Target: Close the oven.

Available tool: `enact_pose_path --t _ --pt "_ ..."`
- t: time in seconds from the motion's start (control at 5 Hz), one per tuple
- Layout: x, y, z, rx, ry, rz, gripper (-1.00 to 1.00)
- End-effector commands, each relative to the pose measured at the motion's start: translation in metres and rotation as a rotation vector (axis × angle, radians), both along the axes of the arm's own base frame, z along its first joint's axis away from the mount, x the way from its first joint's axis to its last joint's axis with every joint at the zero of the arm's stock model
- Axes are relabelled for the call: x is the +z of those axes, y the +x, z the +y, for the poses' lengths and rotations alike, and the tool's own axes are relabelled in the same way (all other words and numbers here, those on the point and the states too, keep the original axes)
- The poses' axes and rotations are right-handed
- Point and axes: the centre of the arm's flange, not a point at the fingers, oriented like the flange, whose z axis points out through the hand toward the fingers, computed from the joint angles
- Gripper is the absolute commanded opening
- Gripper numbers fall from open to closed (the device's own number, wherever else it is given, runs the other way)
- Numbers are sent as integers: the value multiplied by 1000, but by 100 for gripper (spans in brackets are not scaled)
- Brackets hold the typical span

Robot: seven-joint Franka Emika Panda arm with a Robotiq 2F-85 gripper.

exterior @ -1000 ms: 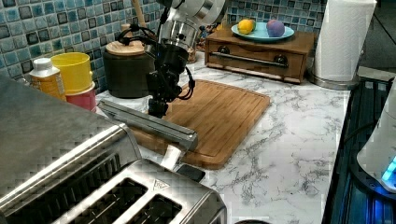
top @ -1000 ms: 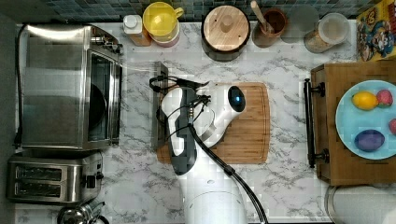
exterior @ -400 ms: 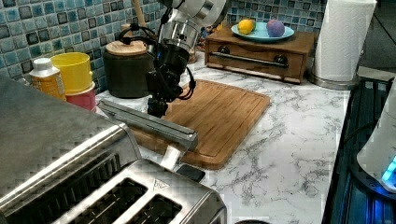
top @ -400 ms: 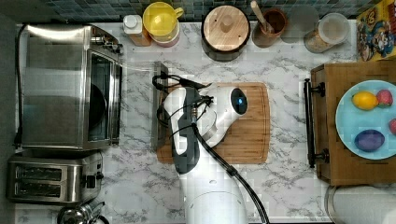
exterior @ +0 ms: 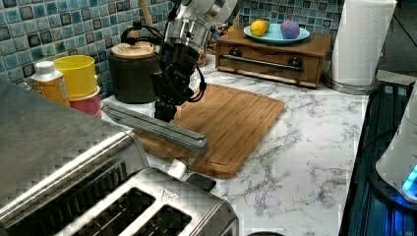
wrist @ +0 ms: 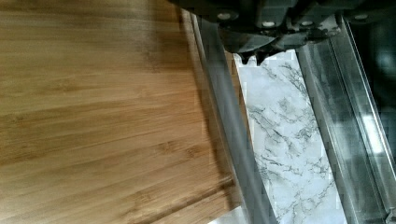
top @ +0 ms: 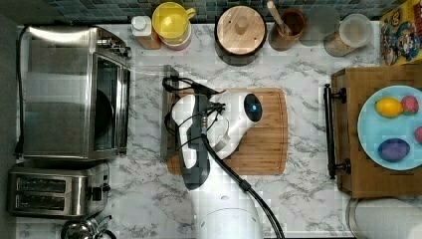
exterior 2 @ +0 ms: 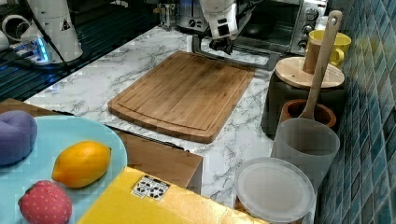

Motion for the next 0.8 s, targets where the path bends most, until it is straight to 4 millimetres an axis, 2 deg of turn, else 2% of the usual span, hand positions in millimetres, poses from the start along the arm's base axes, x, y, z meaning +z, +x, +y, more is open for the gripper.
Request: enact_pose_path --t 0.2,0.4,0.6,0.8 --pt "218 28 198 246 87 -375 -100" --pt "247 23 213 281 61 -418 -100" --pt "259 18 238 314 -24 -434 -100" --pt "273 12 248 319 -50 -465 -100"
